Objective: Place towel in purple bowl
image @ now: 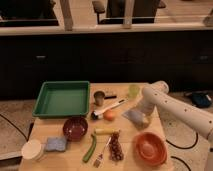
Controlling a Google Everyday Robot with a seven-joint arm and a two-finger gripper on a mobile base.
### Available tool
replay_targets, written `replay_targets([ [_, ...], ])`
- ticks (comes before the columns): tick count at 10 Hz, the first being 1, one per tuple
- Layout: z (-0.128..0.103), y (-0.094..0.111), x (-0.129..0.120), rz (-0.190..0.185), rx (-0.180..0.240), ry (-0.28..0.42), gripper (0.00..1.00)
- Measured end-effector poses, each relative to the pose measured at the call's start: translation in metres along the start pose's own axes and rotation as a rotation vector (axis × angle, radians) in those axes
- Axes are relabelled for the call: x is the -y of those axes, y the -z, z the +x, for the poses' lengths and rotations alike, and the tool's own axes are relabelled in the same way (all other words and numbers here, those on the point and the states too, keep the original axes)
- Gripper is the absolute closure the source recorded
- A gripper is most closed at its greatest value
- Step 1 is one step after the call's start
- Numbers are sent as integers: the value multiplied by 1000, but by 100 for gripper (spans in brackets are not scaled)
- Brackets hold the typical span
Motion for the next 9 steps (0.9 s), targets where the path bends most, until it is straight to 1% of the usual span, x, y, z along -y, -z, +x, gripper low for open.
replay_targets([
  [1, 0, -1, 5, 2, 0, -2, 20],
  [4, 5, -6, 9, 1, 0, -20, 20],
  [5, 5, -8, 13, 0, 1, -23, 24],
  [7, 6, -10, 14, -4, 1, -29, 41],
  [9, 7, -11, 16, -7, 3, -33, 63],
])
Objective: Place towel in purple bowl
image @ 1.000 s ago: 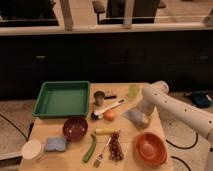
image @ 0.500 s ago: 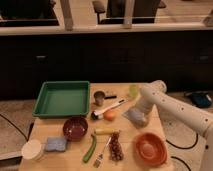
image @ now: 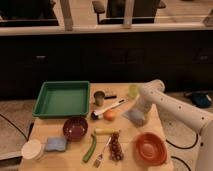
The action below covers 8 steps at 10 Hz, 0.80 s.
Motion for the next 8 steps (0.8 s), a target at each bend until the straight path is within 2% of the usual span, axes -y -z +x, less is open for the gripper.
replay_targets([
  [1, 0, 0, 0, -1, -1, 0, 71],
  [3, 2, 3, -3, -7, -4, -1, 93],
  [4, 0, 4, -2, -7, -1, -1, 99],
  [8, -2, 3, -4, -10, -4, -6, 100],
])
